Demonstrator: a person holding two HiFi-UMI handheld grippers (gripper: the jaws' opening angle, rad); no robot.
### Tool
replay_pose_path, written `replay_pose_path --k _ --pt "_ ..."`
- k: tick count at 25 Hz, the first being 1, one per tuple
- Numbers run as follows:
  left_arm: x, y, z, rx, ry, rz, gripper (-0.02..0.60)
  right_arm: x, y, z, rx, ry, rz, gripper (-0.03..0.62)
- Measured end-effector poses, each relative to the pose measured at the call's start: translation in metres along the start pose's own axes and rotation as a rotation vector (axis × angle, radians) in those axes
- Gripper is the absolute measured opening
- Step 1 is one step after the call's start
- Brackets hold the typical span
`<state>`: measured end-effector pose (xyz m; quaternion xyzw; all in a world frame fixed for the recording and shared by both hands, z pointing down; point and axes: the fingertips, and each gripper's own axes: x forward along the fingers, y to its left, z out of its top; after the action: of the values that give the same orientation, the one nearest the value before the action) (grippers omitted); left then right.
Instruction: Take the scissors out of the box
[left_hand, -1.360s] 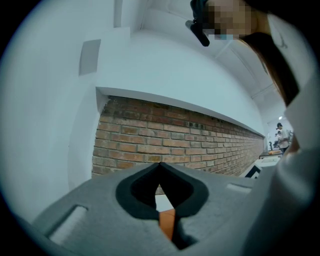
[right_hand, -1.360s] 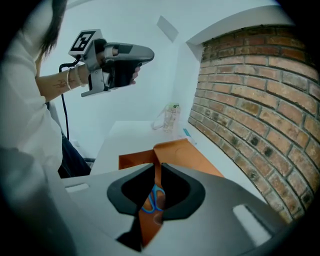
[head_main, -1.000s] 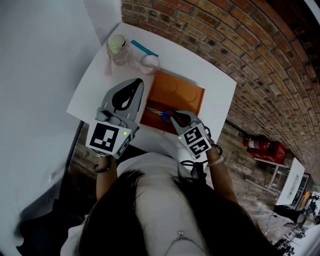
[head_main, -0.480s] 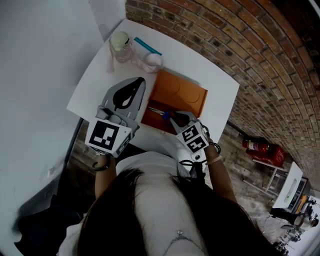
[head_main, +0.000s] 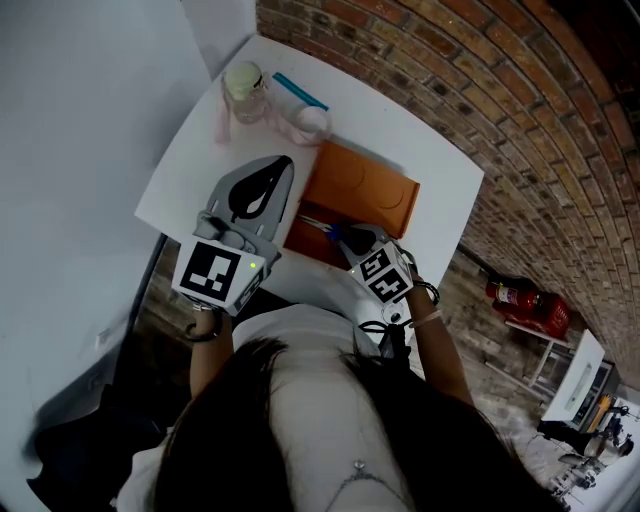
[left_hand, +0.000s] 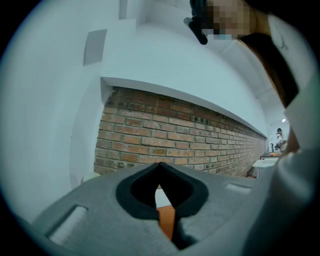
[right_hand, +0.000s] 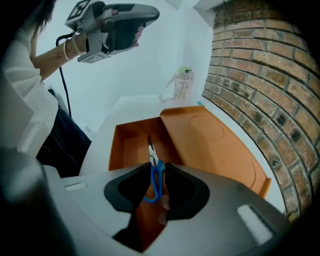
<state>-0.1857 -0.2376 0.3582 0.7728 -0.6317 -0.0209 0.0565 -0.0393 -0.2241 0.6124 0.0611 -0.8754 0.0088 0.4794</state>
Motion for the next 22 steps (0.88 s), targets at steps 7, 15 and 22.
replay_pose_path --k 7,15,22 --pt "0.004 0.001 -0.005 -0.003 0.017 -0.002 0.000 0.011 0.002 -0.005 -0.003 0.033 0.026 0.107" --pt "0.009 0.000 -0.003 -0.010 0.005 -0.003 0.000 0.021 0.003 -0.012 -0.004 0.073 0.038 0.109" --pt "0.010 0.001 -0.005 -0.011 0.014 -0.004 0.000 0.026 0.005 -0.016 -0.014 0.090 0.044 0.115"
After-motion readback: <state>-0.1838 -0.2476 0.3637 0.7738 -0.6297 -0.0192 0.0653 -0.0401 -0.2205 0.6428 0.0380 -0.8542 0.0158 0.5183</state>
